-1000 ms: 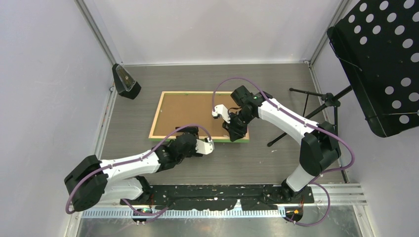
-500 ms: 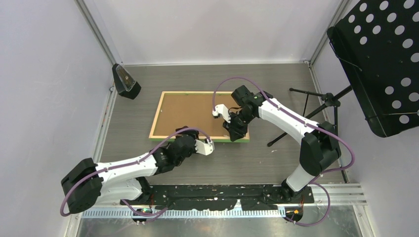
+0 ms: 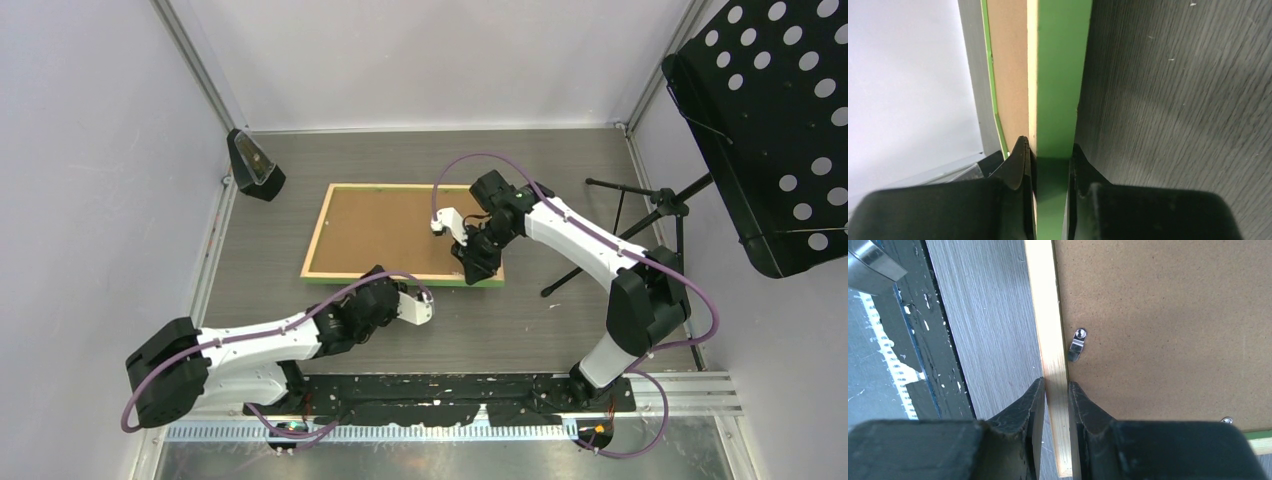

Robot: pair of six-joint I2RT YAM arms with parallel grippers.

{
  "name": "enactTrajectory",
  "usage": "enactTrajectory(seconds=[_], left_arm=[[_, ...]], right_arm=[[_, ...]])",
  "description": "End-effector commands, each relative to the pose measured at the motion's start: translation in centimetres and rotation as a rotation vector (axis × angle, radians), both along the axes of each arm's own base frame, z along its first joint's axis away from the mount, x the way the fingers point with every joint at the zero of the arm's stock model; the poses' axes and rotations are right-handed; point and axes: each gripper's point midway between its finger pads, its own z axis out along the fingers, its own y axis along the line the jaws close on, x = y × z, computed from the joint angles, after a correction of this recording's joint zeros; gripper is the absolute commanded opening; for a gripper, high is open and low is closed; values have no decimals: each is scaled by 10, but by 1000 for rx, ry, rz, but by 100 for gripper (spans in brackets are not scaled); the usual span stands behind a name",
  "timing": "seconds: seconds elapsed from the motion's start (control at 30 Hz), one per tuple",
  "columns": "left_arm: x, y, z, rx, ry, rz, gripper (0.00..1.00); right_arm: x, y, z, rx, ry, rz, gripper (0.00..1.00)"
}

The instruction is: Put the photo into the frame

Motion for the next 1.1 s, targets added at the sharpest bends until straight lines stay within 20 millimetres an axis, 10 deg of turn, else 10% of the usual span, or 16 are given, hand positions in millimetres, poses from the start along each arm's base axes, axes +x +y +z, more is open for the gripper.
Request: enactTrajectory(seconds=[0.0, 0.1, 0.17, 0.33, 1.07], left_arm=[[6, -7, 21, -103, -58, 48, 0], [4, -7, 29, -108, -75, 52, 0], [4, -7, 37, -116, -87, 58, 0], [5, -7, 59, -143, -109, 66, 0], [-5, -15, 170, -200, -39, 18, 0]], right_arm=[[2, 7, 24, 59, 10, -43, 5], [4, 7, 29, 64, 4, -56, 14], [5, 8, 33, 67, -2, -66, 50], [10, 8, 51, 90, -44, -102, 98], [42, -23, 189, 211, -528, -304, 95]])
